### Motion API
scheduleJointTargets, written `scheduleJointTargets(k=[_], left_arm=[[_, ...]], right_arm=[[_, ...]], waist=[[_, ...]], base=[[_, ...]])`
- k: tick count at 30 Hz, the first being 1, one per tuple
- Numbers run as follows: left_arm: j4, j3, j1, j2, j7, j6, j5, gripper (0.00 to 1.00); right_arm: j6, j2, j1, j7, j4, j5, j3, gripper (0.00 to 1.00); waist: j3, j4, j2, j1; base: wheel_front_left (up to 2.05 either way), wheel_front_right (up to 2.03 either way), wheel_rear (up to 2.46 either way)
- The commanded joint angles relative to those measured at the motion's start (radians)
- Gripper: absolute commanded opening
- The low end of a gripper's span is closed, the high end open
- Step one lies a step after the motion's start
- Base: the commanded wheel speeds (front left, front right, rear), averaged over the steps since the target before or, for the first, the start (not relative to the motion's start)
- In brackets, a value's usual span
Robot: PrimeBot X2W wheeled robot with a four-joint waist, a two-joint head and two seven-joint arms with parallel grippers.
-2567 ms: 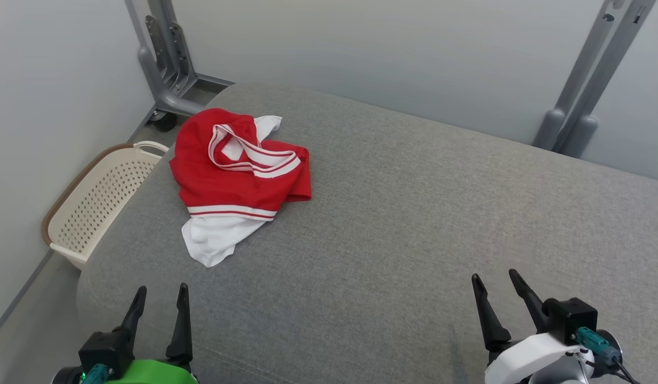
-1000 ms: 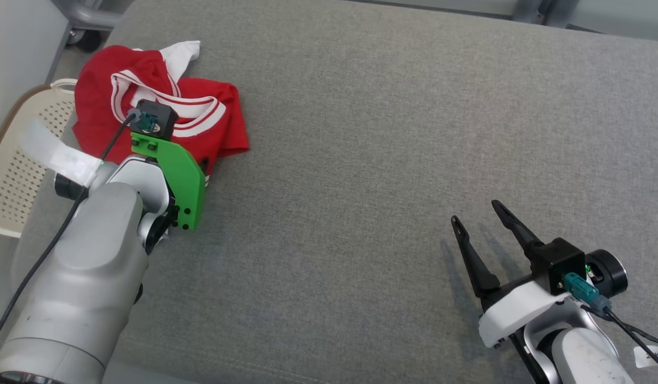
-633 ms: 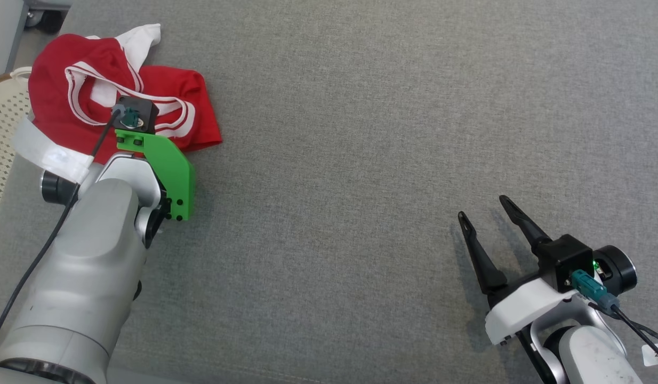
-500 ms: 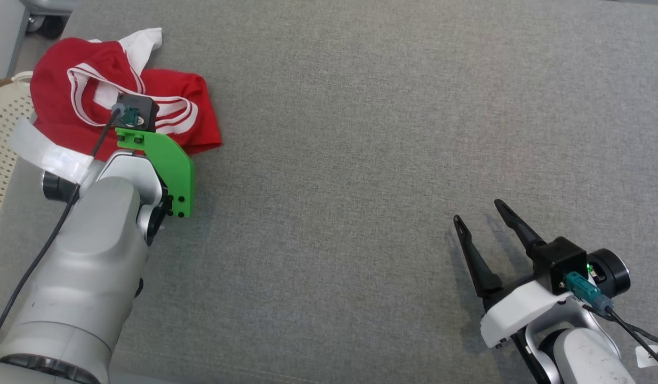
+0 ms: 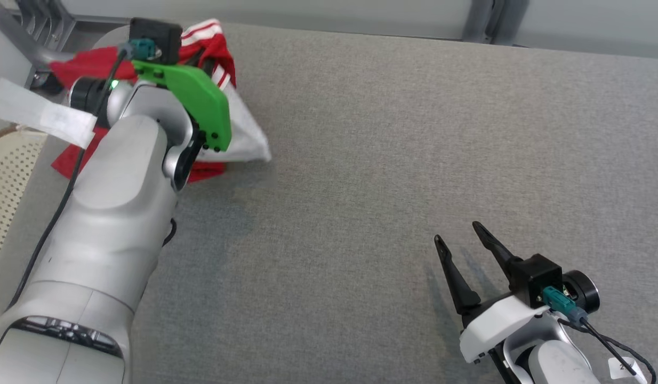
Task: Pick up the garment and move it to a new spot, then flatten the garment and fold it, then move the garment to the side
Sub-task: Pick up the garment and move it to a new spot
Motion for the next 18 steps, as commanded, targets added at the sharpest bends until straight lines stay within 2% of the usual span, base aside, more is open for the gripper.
scheduleJointTargets(k=[1, 5, 11, 18], left_arm=[[-0.024, 0.001, -0.032, -0.011, -0.024, -0.006, -0.002, 0.0], [-0.087, -0.016, -0.066, -0.032, -0.072, -0.016, 0.011, 0.0], [-0.164, -0.054, -0.105, -0.053, -0.137, -0.003, 0.05, 0.0], [-0.273, -0.102, -0.149, -0.08, -0.197, -0.009, 0.055, 0.0]], right_arm=[[0.0, 0.004, 0.013, -0.013, 0.01, 0.002, -0.004, 1.0], [0.0, 0.017, 0.019, -0.033, 0.039, 0.008, -0.006, 1.0], [0.0, 0.024, 0.007, -0.052, 0.064, 0.011, -0.008, 1.0], [0.0, 0.027, -0.01, -0.073, 0.088, 0.023, -0.001, 1.0]], waist=[[-0.04, -0.044, 0.0, -0.0001], [-0.065, -0.088, 0.0, -0.0001], [-0.07, -0.156, 0.0, -0.0001], [-0.062, -0.27, 0.0, -0.0001]], base=[[0.0, 0.0, 0.0], [0.0, 0.0, 0.0], [0.0, 0.0, 0.0], [0.0, 0.0, 0.0]])
